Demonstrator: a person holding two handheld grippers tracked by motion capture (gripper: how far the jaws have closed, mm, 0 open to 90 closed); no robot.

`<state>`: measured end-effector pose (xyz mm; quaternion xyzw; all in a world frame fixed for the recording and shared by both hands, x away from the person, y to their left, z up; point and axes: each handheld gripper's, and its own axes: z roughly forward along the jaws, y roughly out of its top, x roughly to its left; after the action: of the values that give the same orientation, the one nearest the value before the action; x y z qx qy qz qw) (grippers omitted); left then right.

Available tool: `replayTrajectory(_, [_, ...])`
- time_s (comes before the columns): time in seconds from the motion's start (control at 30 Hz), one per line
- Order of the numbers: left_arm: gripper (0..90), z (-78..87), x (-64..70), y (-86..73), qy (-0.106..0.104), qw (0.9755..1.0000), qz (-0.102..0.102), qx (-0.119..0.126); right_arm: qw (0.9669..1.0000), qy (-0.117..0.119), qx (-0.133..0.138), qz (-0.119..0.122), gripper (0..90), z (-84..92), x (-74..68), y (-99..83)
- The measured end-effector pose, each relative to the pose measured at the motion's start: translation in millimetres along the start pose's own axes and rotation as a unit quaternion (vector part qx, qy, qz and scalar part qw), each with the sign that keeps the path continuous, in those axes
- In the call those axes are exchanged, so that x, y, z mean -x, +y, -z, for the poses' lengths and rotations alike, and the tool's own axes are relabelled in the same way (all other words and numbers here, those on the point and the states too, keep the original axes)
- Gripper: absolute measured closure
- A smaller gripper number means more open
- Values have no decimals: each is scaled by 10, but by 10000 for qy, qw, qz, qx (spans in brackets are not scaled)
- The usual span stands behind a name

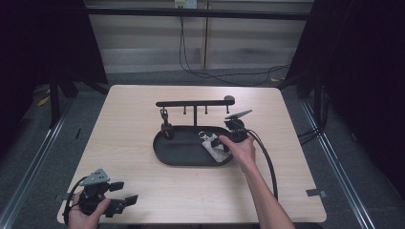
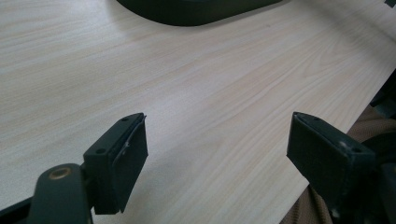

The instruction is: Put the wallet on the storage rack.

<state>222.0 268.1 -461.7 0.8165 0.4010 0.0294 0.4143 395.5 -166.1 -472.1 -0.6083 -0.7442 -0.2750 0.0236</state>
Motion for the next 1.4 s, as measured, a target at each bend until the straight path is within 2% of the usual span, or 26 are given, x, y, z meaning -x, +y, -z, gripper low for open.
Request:
replayTrajectory(0.17, [203, -3, 2, 15, 7, 10000, -9, 11, 9996, 78, 217, 134, 248, 99, -11, -2])
replayTrajectory(0.2, [205, -11, 7, 20, 21, 10000, -6, 14, 9991, 141, 346, 217, 241, 145, -22, -12])
replayTrajectory(0.27, [243, -25, 9, 22, 155, 9999, 18, 10, 9983, 174, 468, 297, 238, 180, -16, -27])
replayTrajectory(0.3, [244, -28, 7, 21, 146, 9998, 85, 40, 9981, 172, 497, 307, 231, 202, -16, -36])
replayTrajectory(0.37, [243, -21, -7, 23, 193, 9997, 95, 65, 9978, 177, 551, 327, 225, 233, -16, -50])
replayTrajectory(0.4, [243, -21, -7, 24, 203, 9997, 133, 95, 9972, 219, 572, 420, 225, 246, -16, -61])
replayTrajectory(0.47, [244, -14, -12, 23, 201, 9996, 154, 118, 9973, 232, 502, 483, 208, 262, -13, -92])
replayTrajectory(0.57, [242, -18, -16, 22, 188, 9997, 135, 83, 9968, 205, 548, 550, 190, 298, 13, -157])
replayTrajectory(0.77, [236, -32, -15, 29, 111, 9998, 148, 79, 9939, 198, 846, 676, 188, 458, 29, -247])
replayTrajectory(0.9, [231, -35, -20, 28, 104, 9998, 160, 83, 9933, 160, 924, 675, 186, 515, 62, -306])
replayTrajectory(0.93, [231, -33, -20, 28, 119, 9998, 156, 94, 9935, 90, 896, 691, 180, 538, 81, -342])
replayTrajectory(1.03, [231, -23, -20, 26, 120, 9998, 137, 97, 9929, 136, 956, 697, 183, 589, 93, -401])
replayTrajectory(1.23, [229, -12, -29, 20, 140, 9998, 156, 62, 9916, 66, 1048, 757, 190, 659, 133, -533])
replayTrajectory(1.4, [228, -16, -31, 20, 166, 9998, 125, 39, 9900, 41, 1180, 769, 194, 780, 200, -730])
